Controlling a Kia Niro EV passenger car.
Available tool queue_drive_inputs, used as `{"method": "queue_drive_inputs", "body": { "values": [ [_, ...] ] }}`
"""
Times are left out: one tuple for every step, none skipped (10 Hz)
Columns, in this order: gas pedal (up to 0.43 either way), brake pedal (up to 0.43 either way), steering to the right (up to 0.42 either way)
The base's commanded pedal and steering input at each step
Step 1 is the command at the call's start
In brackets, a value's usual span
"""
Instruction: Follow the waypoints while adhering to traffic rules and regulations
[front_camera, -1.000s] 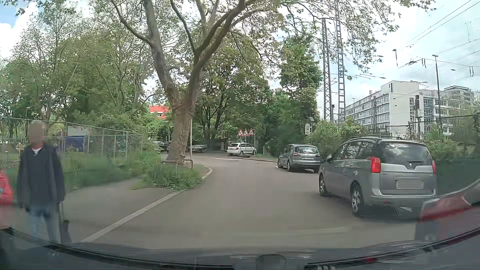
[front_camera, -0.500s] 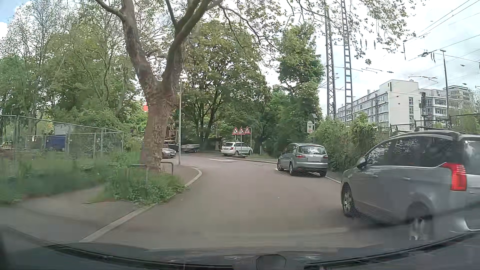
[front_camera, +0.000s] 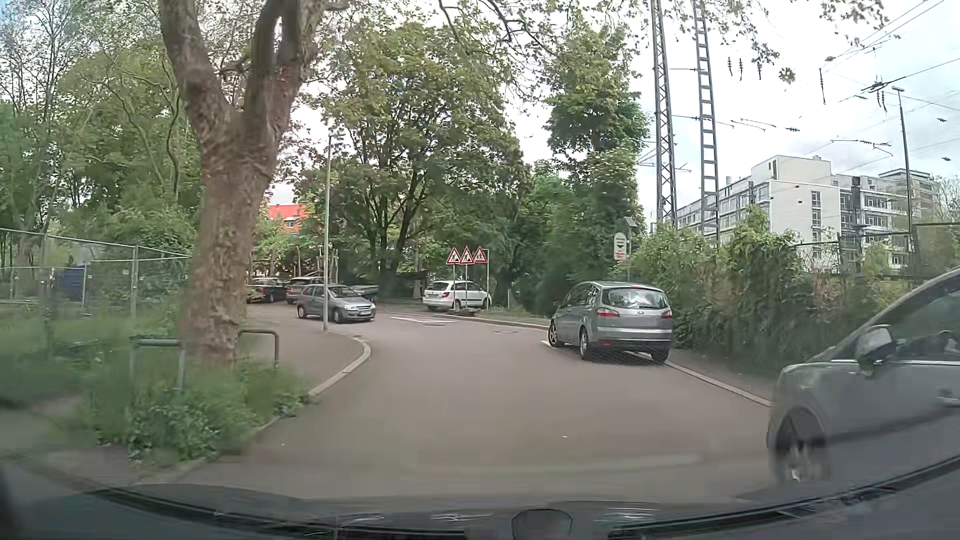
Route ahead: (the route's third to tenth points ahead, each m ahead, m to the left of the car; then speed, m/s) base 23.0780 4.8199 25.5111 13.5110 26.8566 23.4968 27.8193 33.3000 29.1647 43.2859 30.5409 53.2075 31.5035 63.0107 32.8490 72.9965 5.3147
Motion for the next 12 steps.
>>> {"method": "queue_drive_inputs", "body": {
  "values": [
    [0.000,0.195,0.041],
    [0.000,0.207,0.041],
    [0.000,0.226,0.041],
    [0.000,0.244,0.041],
    [0.000,0.256,0.038],
    [0.000,0.262,0.034],
    [0.000,0.262,0.026],
    [0.000,0.256,0.017],
    [0.000,0.232,0.010],
    [0.000,0.207,0.002],
    [0.000,0.183,-0.006],
    [0.000,0.159,-0.014]
  ]
}}
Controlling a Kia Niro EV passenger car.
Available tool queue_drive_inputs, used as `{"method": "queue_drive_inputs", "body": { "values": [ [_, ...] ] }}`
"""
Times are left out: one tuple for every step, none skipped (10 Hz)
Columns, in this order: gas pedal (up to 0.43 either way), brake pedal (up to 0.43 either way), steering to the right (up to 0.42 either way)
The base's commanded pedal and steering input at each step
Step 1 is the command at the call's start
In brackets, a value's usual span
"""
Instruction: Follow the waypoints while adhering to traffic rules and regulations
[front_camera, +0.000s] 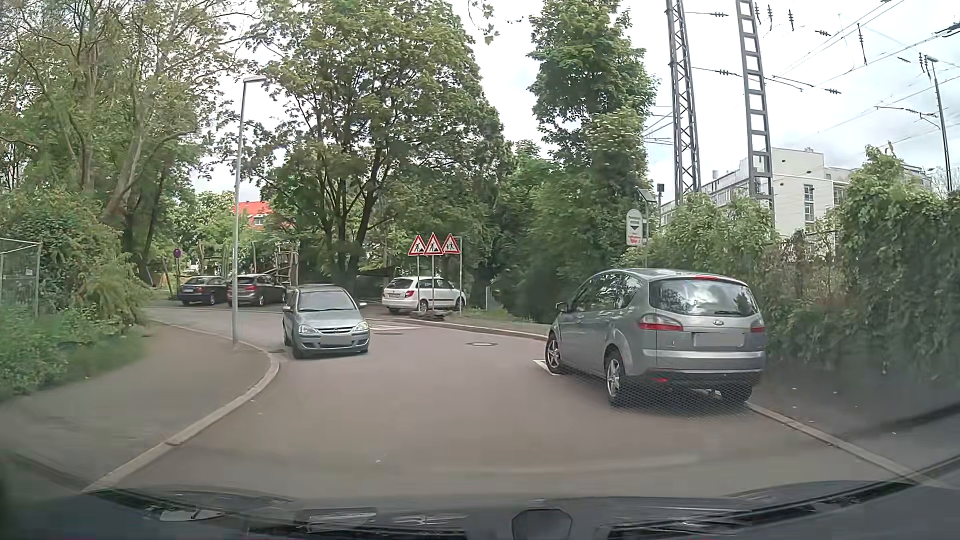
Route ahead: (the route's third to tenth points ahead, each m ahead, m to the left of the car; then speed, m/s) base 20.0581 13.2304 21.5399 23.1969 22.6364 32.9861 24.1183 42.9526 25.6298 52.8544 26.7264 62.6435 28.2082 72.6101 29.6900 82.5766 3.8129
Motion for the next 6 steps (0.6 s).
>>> {"method": "queue_drive_inputs", "body": {
  "values": [
    [0.000,0.146,-0.023],
    [0.000,0.122,-0.028],
    [0.000,0.067,-0.033],
    [0.000,0.006,-0.037],
    [0.000,0.000,-0.041],
    [0.000,0.000,-0.048]
  ]
}}
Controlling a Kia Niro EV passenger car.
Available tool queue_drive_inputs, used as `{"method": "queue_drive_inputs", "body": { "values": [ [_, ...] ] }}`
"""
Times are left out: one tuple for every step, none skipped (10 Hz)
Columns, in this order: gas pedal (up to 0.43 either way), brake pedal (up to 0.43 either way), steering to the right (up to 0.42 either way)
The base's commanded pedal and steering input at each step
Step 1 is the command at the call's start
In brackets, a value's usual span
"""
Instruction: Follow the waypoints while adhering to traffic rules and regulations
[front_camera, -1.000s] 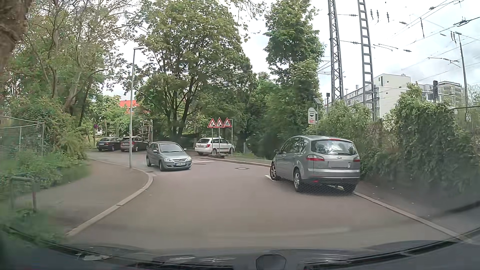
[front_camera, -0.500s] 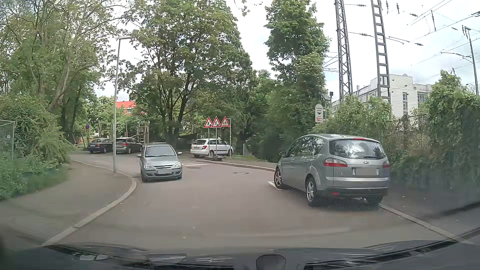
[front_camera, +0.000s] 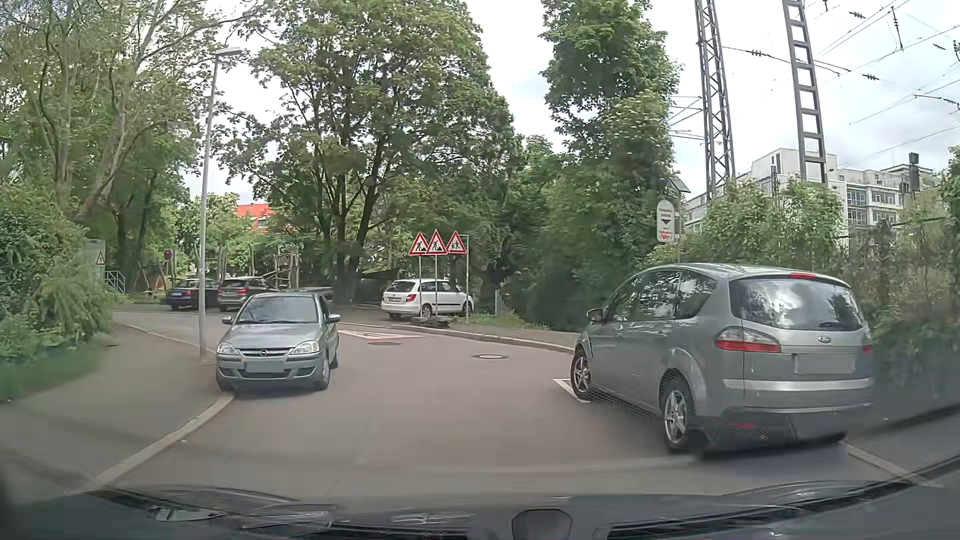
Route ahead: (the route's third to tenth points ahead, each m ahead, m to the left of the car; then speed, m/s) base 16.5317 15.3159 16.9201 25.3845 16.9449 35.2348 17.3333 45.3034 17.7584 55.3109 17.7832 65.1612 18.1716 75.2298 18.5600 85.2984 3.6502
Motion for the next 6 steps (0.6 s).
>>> {"method": "queue_drive_inputs", "body": {
  "values": [
    [0.000,0.000,-0.055],
    [0.000,0.000,-0.062],
    [0.008,0.000,-0.070],
    [0.039,0.000,-0.076],
    [0.039,0.000,-0.081],
    [0.039,0.000,-0.083]
  ]
}}
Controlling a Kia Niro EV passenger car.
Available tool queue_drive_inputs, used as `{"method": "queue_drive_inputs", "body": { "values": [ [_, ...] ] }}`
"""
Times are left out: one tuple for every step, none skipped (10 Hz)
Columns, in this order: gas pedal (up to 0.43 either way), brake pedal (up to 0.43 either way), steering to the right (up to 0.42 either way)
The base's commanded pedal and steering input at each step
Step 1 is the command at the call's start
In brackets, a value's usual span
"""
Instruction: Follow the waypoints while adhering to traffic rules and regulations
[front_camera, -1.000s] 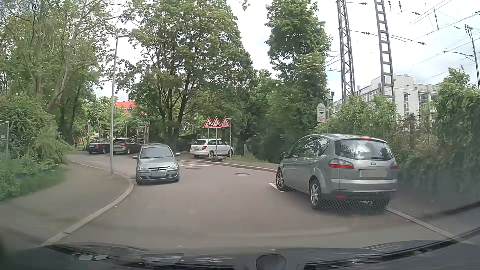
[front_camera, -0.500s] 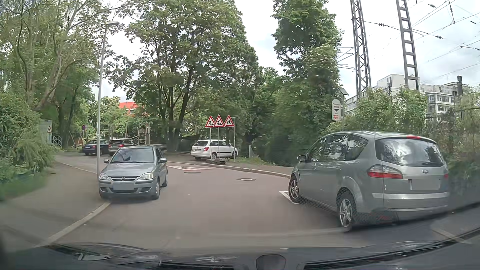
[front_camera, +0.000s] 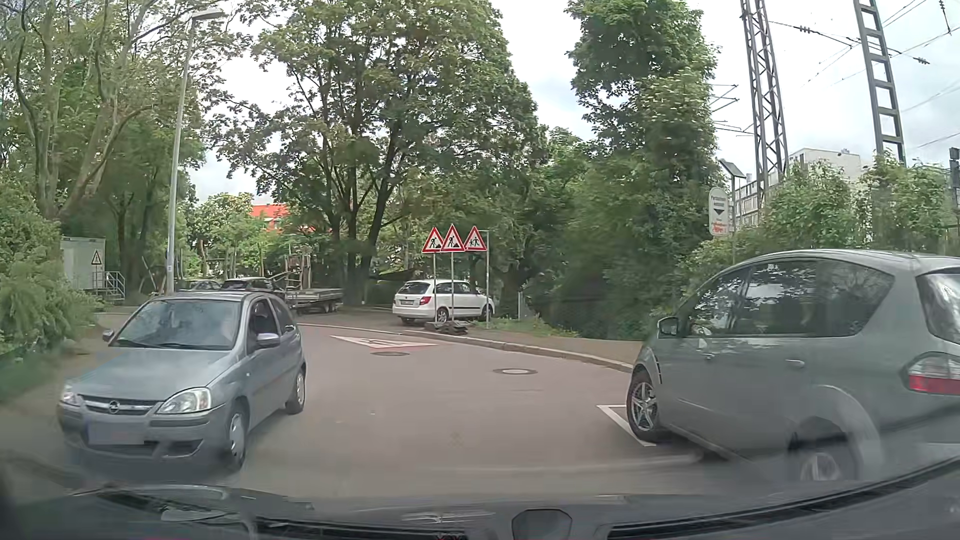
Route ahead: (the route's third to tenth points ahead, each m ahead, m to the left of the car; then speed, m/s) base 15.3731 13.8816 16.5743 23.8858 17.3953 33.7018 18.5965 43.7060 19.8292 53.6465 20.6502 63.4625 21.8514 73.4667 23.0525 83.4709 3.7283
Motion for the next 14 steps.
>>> {"method": "queue_drive_inputs", "body": {
  "values": [
    [0.047,0.000,-0.083],
    [0.059,0.000,-0.082],
    [0.059,0.000,-0.080],
    [0.067,0.000,-0.078],
    [0.079,0.000,-0.075],
    [0.079,0.000,-0.072],
    [0.079,0.000,-0.070],
    [0.079,0.000,-0.067],
    [0.079,0.000,-0.064],
    [0.079,0.000,-0.062],
    [0.067,0.000,-0.059],
    [0.067,0.000,-0.055],
    [0.059,0.000,-0.054],
    [0.039,0.000,-0.054]
  ]
}}
